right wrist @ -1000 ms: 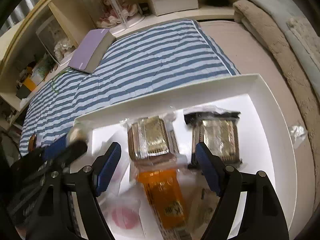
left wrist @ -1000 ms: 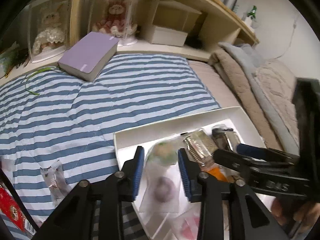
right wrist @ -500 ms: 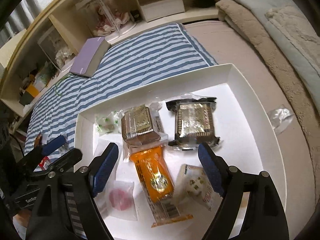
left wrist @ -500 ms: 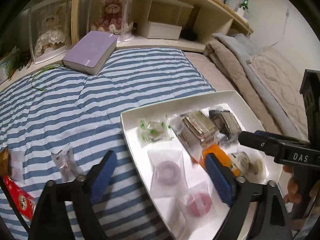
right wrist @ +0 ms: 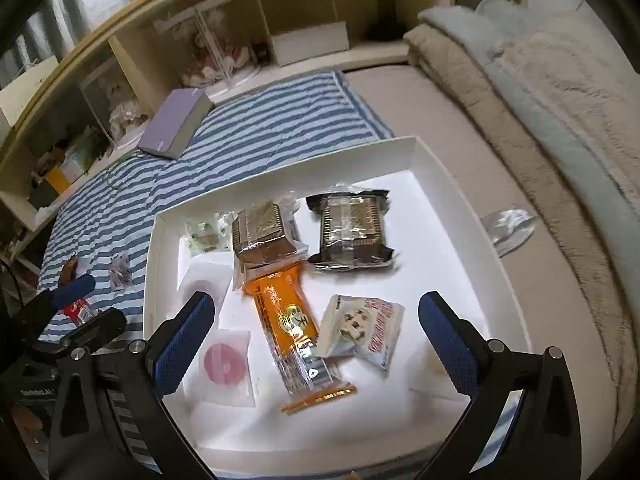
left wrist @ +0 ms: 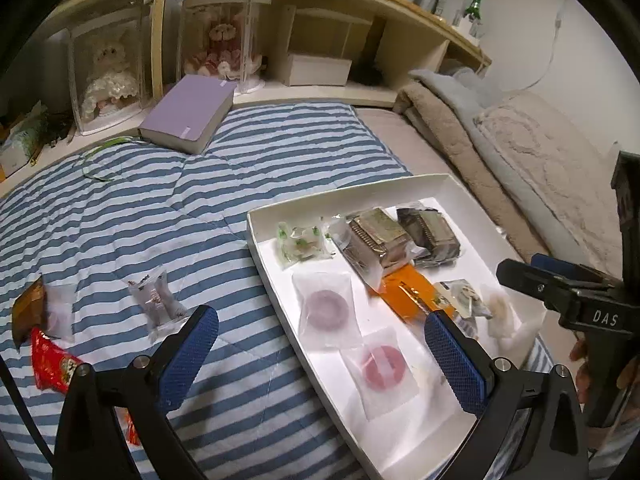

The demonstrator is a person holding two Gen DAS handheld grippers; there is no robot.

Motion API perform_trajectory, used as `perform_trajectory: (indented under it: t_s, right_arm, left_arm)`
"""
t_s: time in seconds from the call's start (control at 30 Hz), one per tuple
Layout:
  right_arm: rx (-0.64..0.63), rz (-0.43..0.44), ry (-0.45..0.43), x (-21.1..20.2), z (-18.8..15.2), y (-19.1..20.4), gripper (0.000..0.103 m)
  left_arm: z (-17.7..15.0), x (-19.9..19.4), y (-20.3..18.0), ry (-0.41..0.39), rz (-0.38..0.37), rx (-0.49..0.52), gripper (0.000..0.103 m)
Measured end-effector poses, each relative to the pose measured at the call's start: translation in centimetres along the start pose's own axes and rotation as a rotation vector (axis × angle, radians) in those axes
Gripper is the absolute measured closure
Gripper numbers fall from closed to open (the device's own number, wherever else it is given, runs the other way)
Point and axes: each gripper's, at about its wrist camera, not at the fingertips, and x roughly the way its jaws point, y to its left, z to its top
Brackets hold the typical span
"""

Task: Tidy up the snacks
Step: 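Move both grippers back toward the red bag and brown bar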

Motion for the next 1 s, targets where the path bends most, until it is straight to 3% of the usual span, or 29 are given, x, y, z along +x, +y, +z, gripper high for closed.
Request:
perform_trajectory:
  t_s: [0.33, 1.0]
  right_arm:
    - [-0.039, -0.064, -0.065, -4.5, -1.4, 1.3, 0.0]
    - [-0.056, -0.096, -0.183, -13.2, -3.9, 5.6, 0.0]
  left_arm:
    - [-0.6, -5.7, -0.5, -0.034, -0.014, 0.002, 0.0]
    - [-2.7, -17.6, 1.5, -0.133, 0.009, 0.035, 0.0]
